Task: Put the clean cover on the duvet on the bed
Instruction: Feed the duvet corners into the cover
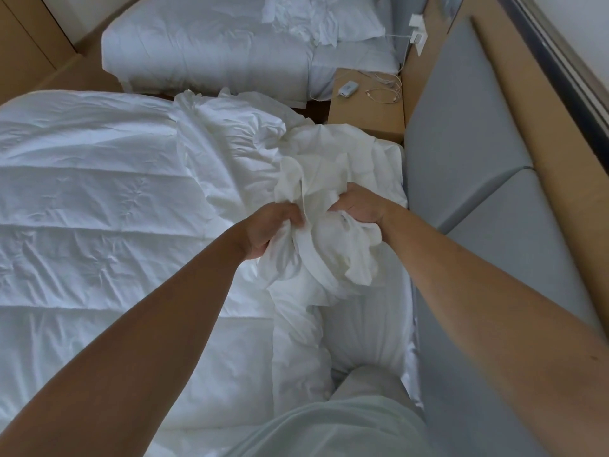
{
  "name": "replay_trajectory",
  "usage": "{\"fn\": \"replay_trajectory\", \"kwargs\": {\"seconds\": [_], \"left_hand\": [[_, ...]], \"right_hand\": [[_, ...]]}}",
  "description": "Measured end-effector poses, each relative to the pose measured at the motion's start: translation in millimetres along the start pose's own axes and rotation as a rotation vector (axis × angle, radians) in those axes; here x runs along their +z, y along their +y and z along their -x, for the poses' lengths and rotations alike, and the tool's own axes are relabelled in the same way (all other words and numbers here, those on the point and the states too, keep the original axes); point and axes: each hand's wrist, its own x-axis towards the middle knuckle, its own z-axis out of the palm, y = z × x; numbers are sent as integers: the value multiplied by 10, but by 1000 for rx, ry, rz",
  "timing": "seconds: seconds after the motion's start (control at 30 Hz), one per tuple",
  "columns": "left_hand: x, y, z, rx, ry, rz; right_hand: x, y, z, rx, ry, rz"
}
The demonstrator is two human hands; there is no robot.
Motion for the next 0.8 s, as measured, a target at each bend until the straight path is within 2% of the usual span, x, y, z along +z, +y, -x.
{"fn": "replay_trajectory", "kwargs": {"seconds": [0.13,0.27,0.37,0.5,0.6,0.7,0.8], "left_hand": [[53,52,-19,94,182,10],[121,86,26,123,218,-7],[159,37,68,97,234,0],[124,-41,84,77,200,-51],[63,-87,32,41,211,-46],[-63,-57,15,77,126,-51],[-142,-44,-1,-26,-69,-166]], "right_hand": [[116,-14,114,109,-202,61],[208,97,157,246,-361,21],[209,59,182,387,-459,101],[254,6,173,503,-453,312],[264,10,192,514,-453,318],[142,44,193,379,-282,155],[14,78,172,281,-167,-66]]}}
